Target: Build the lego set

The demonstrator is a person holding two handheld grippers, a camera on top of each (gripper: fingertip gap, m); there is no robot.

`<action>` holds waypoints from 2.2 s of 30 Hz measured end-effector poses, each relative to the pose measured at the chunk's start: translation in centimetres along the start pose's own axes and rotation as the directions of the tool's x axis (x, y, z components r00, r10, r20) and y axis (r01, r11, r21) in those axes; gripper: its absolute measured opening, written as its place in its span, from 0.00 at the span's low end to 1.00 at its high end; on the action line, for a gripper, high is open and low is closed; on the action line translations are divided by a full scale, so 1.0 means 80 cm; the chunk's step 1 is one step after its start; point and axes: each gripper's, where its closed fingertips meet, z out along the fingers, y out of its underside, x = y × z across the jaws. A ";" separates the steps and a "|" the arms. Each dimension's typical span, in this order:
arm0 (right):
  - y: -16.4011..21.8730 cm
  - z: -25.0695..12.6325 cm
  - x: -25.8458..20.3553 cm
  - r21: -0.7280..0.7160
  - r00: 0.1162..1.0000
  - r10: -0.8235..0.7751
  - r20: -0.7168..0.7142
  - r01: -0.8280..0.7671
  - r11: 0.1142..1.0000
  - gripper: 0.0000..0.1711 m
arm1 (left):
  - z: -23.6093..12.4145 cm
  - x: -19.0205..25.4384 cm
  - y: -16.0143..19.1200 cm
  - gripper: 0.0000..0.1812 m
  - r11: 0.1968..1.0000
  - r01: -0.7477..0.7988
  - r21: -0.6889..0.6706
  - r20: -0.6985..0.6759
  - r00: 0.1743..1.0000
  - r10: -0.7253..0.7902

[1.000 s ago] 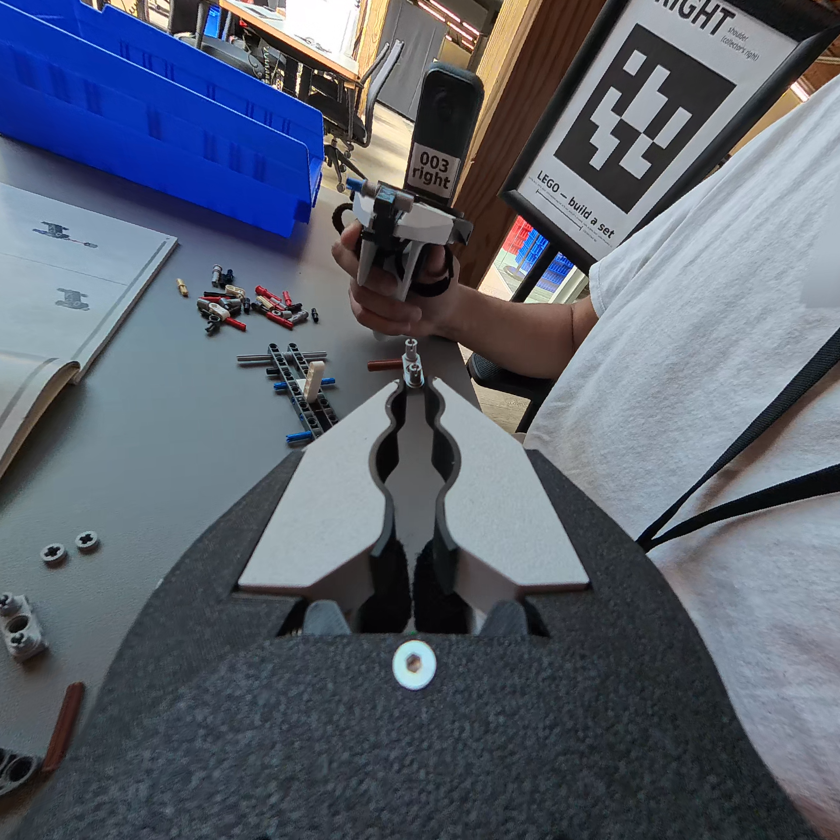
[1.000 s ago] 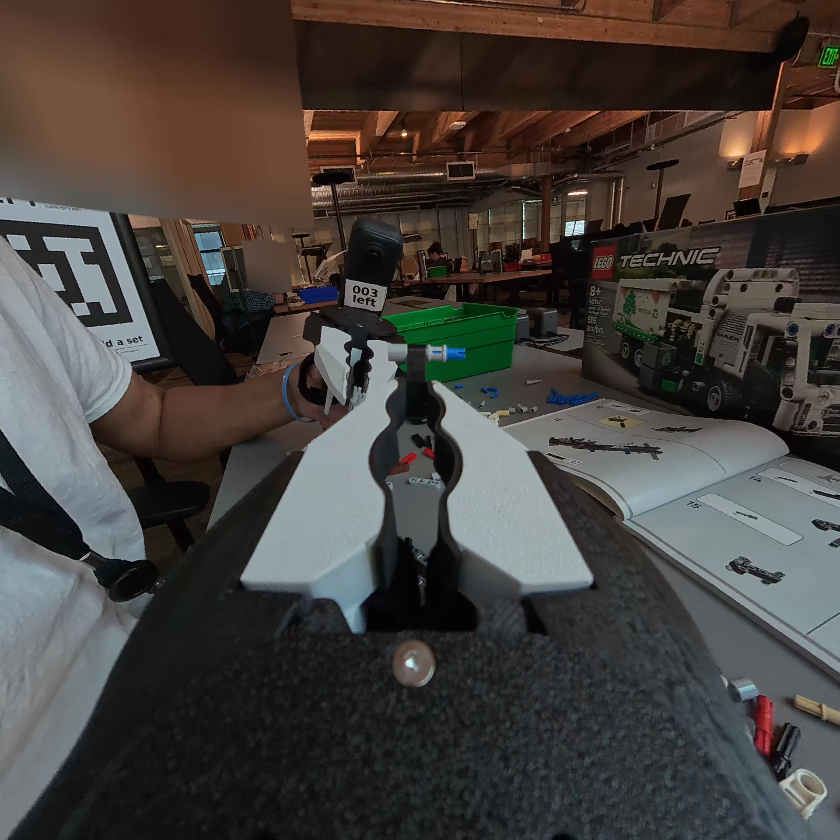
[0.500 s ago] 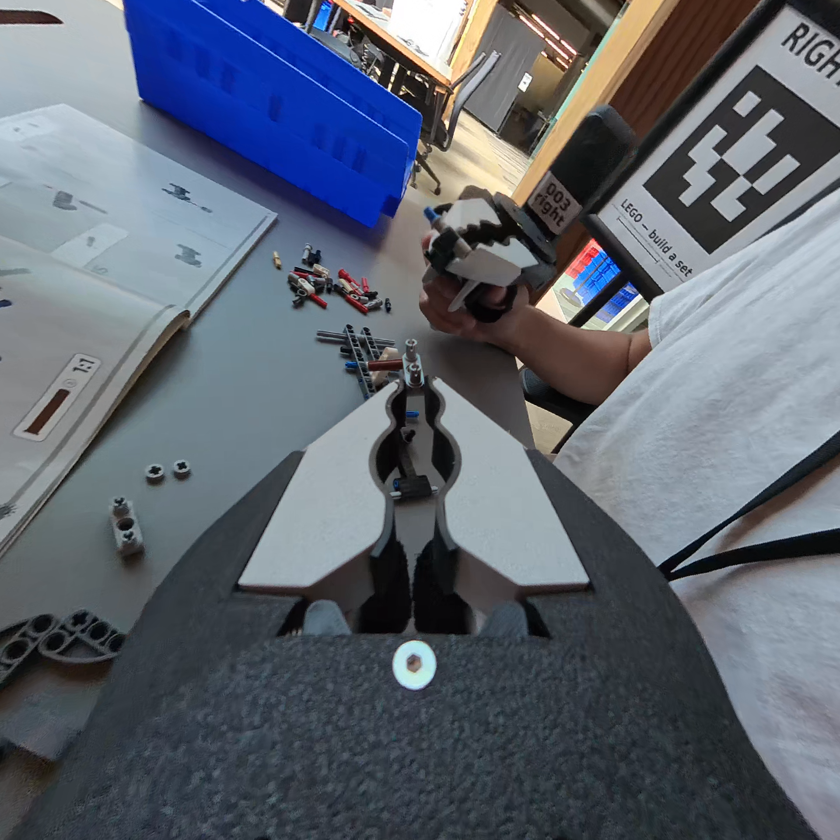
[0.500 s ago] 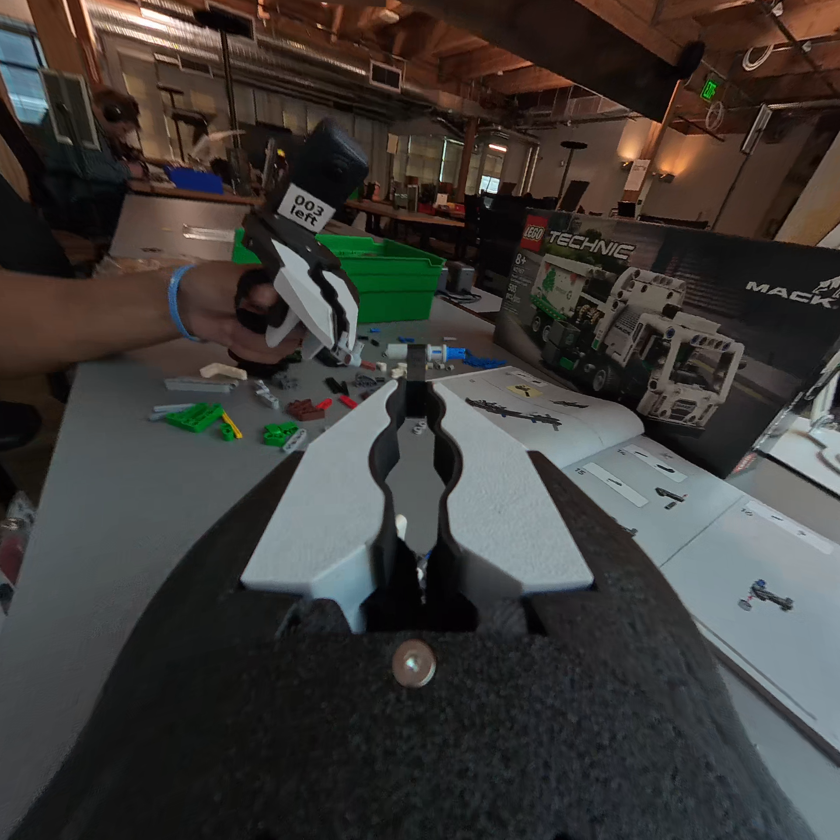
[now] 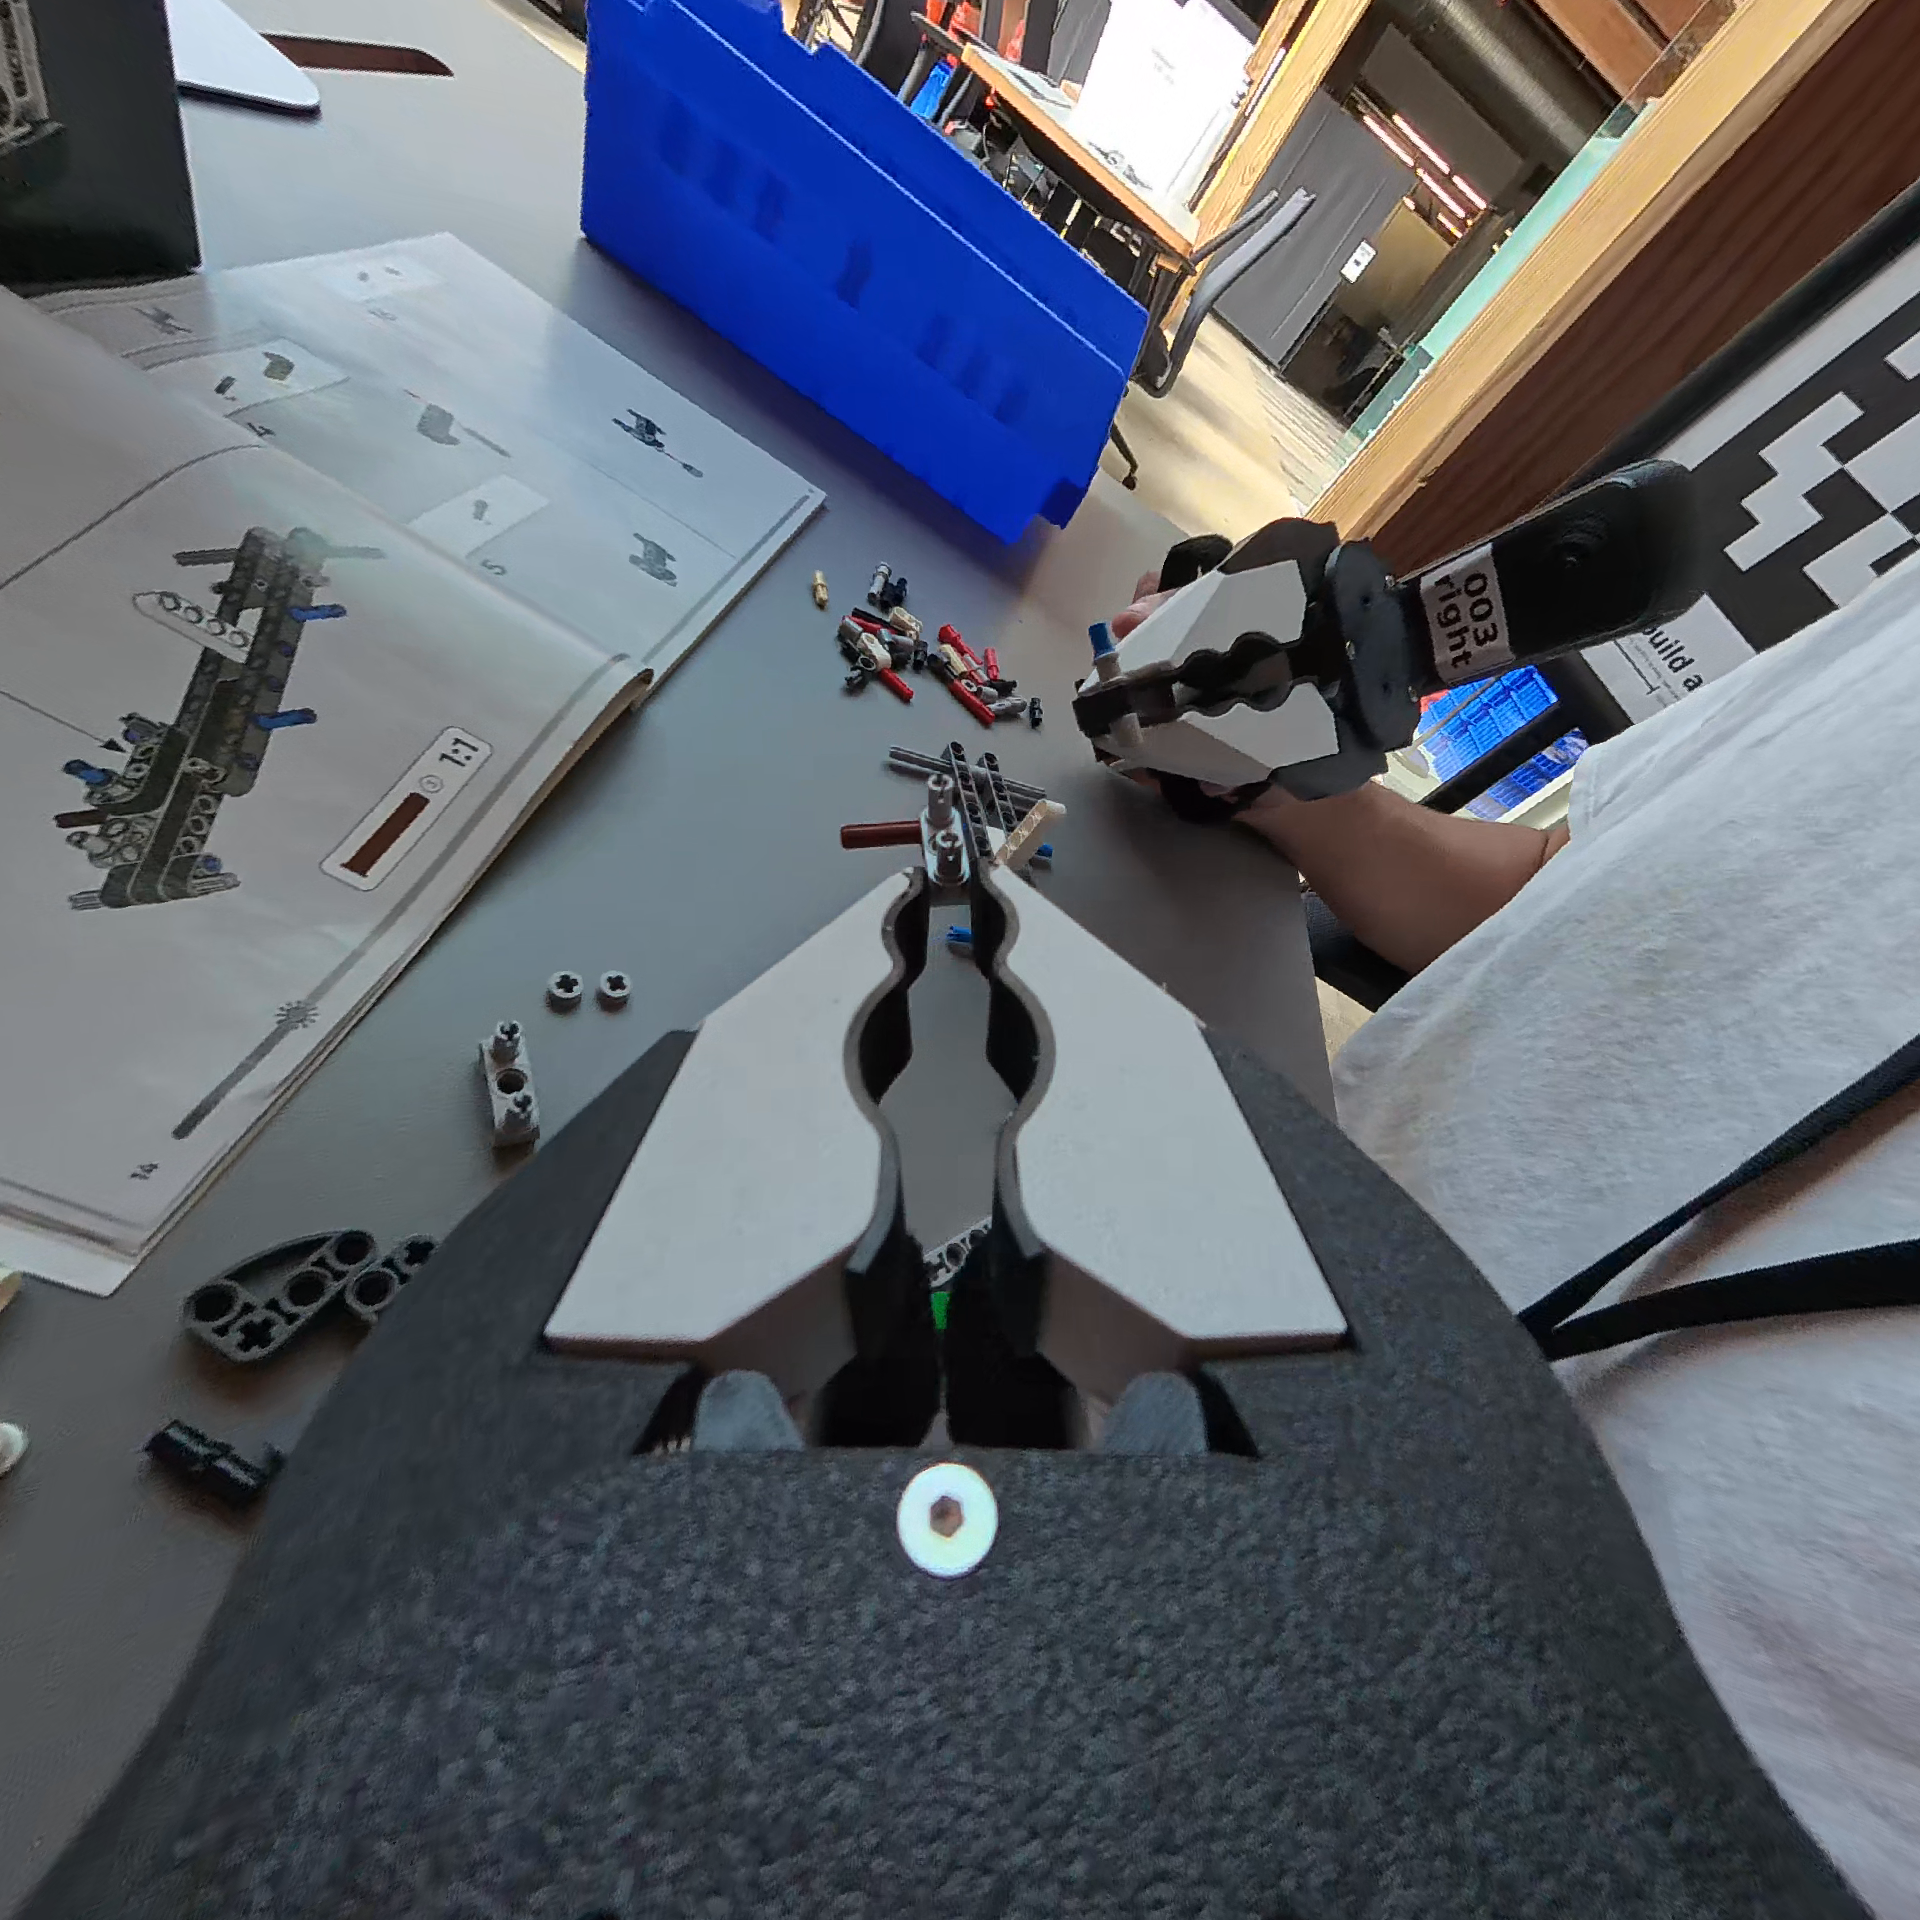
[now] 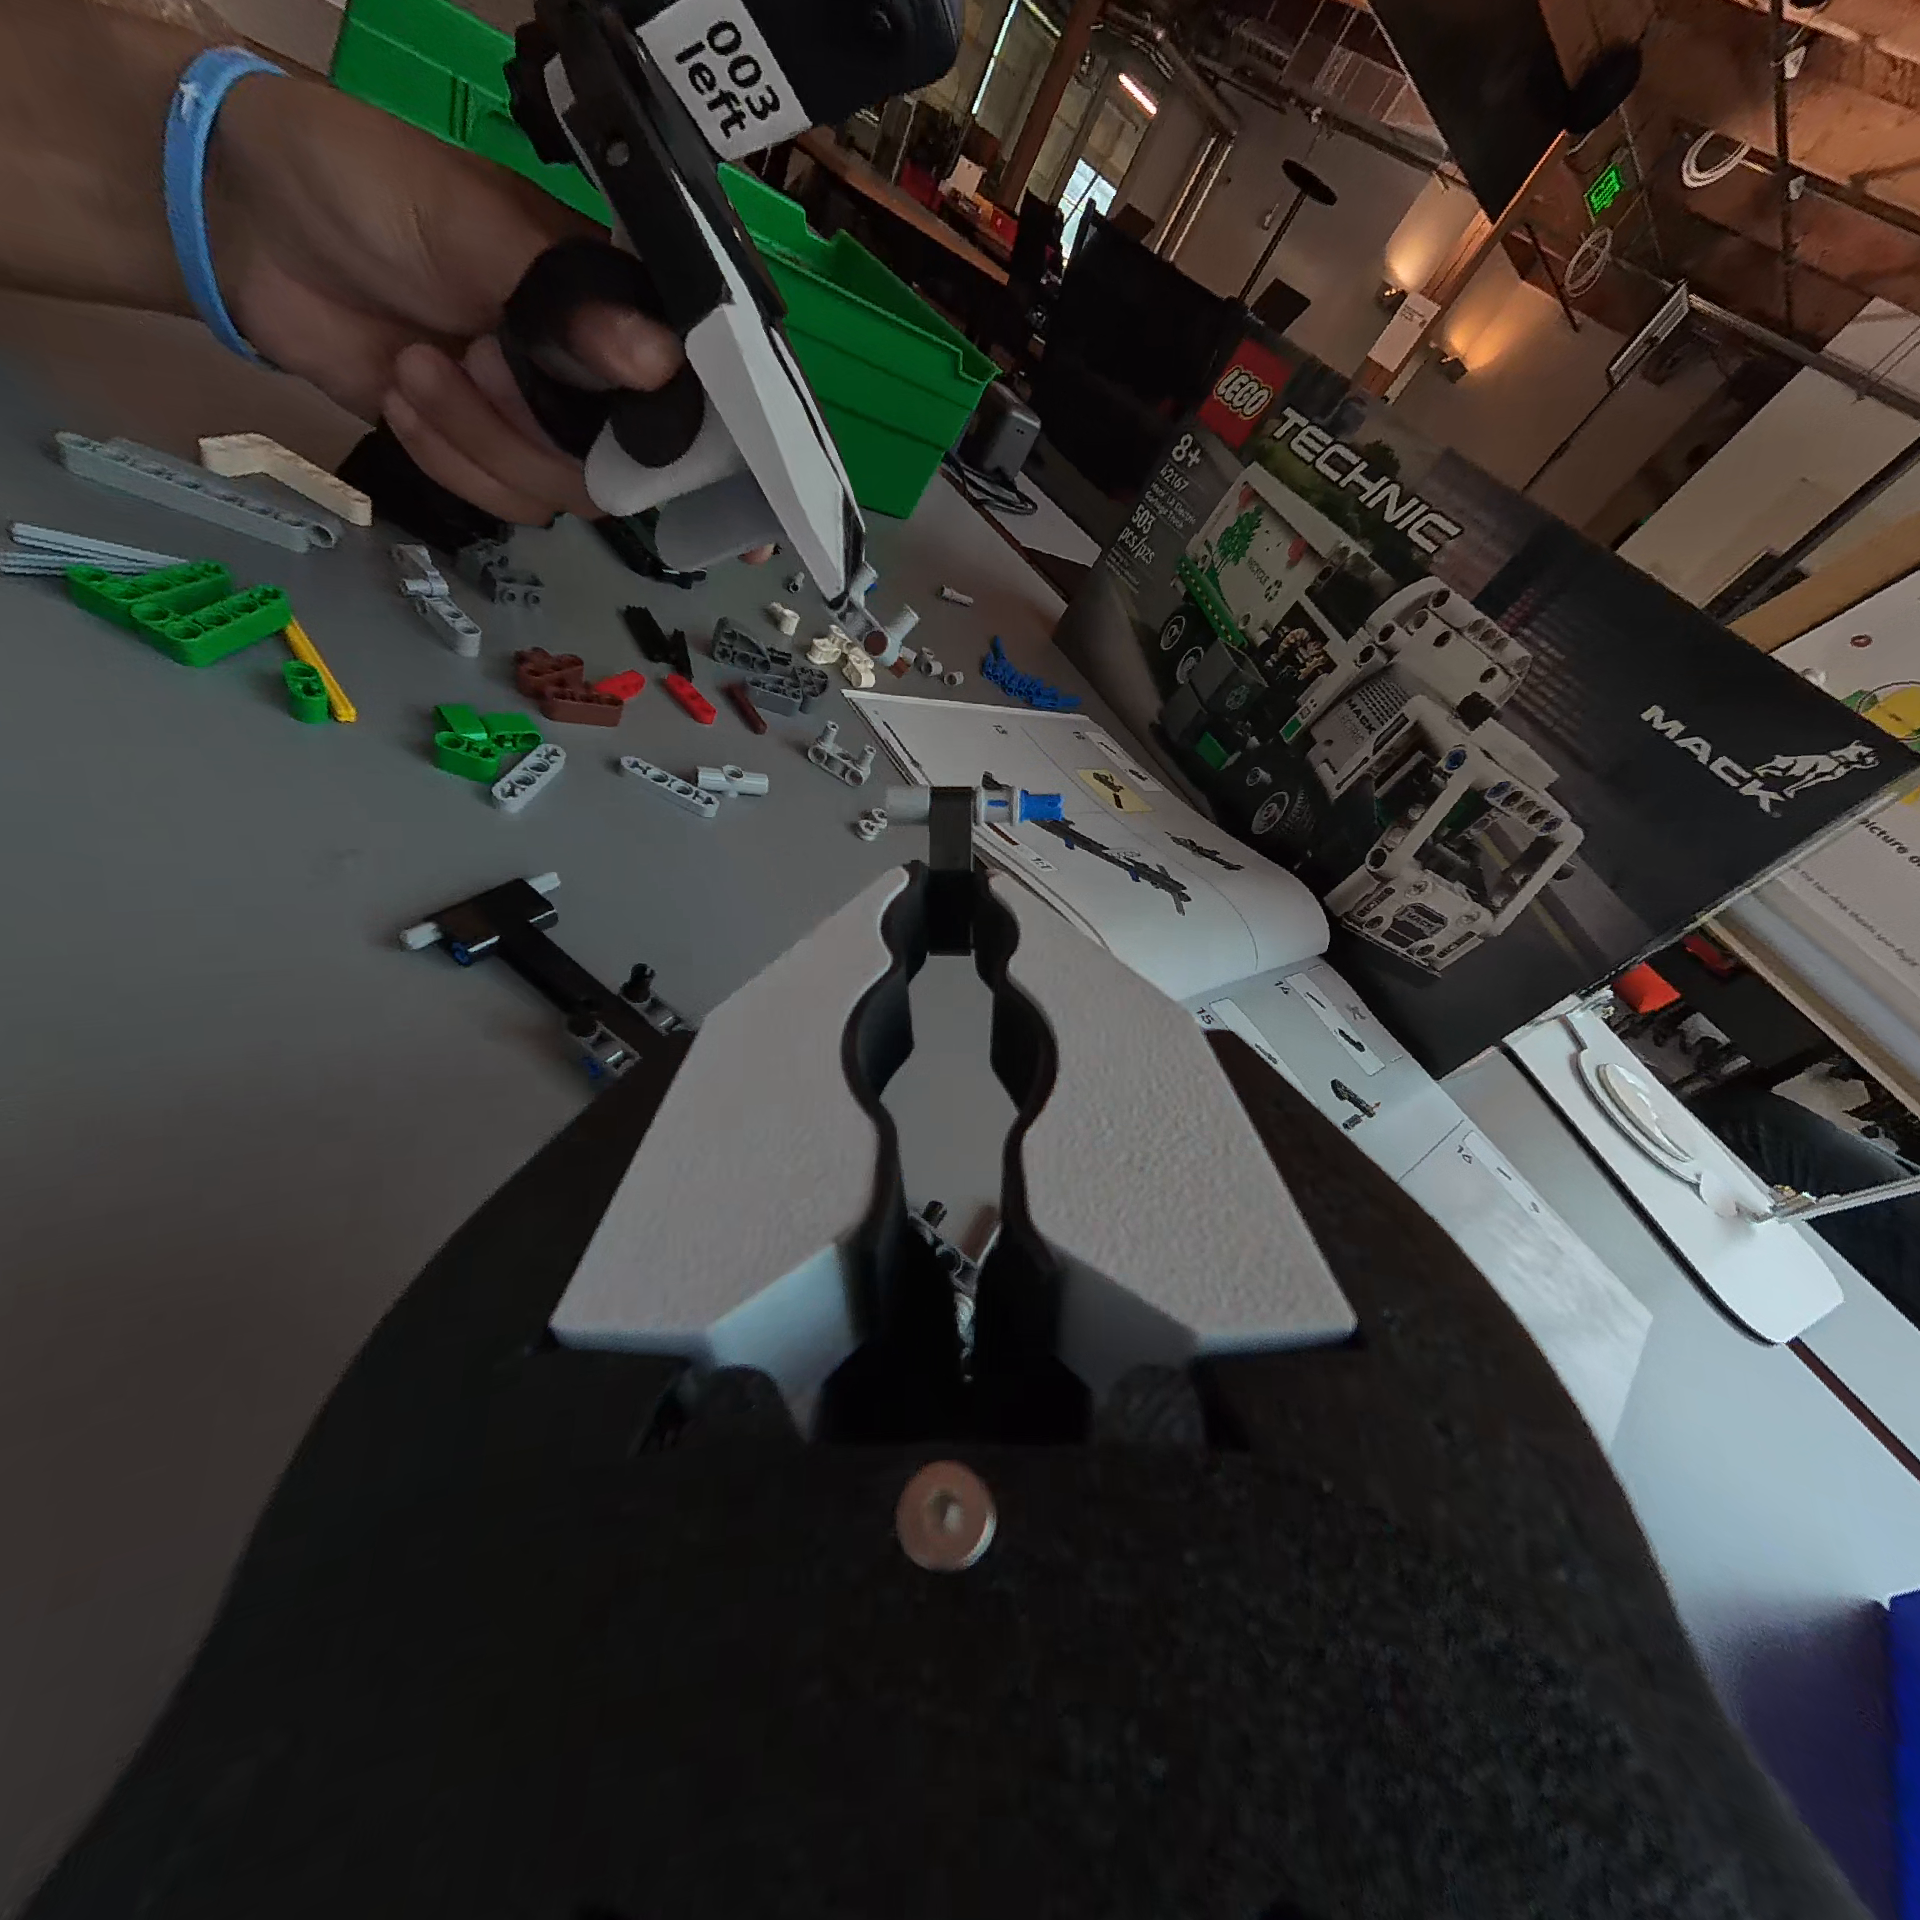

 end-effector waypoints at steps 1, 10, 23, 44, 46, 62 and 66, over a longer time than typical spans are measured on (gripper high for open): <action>0.000 0.000 0.001 0.000 1.000 0.002 -0.003 -0.002 1.000 0.03 | 0.000 -0.001 0.001 0.03 1.000 0.003 -0.003 -0.001 1.000 -0.003; 0.015 -0.001 0.030 -0.041 0.996 0.067 -0.053 -0.069 0.997 0.03 | -0.003 -0.008 0.000 0.03 0.999 0.035 -0.015 0.030 0.999 -0.034; 0.040 -0.007 0.063 -0.086 0.976 0.191 -0.103 -0.200 0.976 0.03 | -0.028 -0.054 0.002 0.03 0.997 0.074 -0.007 0.125 0.990 -0.073; 0.048 -0.005 0.068 -0.093 0.975 0.197 -0.108 -0.207 0.974 0.03 | -0.035 -0.066 0.004 0.03 0.997 0.083 0.000 0.157 0.984 -0.082; 0.048 -0.005 0.069 -0.091 0.973 0.202 -0.110 -0.212 0.973 0.03 | -0.035 -0.068 0.005 0.03 0.997 0.077 -0.008 0.166 0.983 -0.075; 0.049 -0.005 0.071 -0.087 0.969 0.222 -0.105 -0.232 0.969 0.03 | -0.034 -0.073 0.009 0.03 0.996 0.090 -0.011 0.169 0.982 -0.087; 0.048 -0.005 0.070 -0.083 0.969 0.226 -0.101 -0.235 0.968 0.03 | -0.034 -0.073 0.009 0.03 0.996 0.089 -0.015 0.170 0.982 -0.085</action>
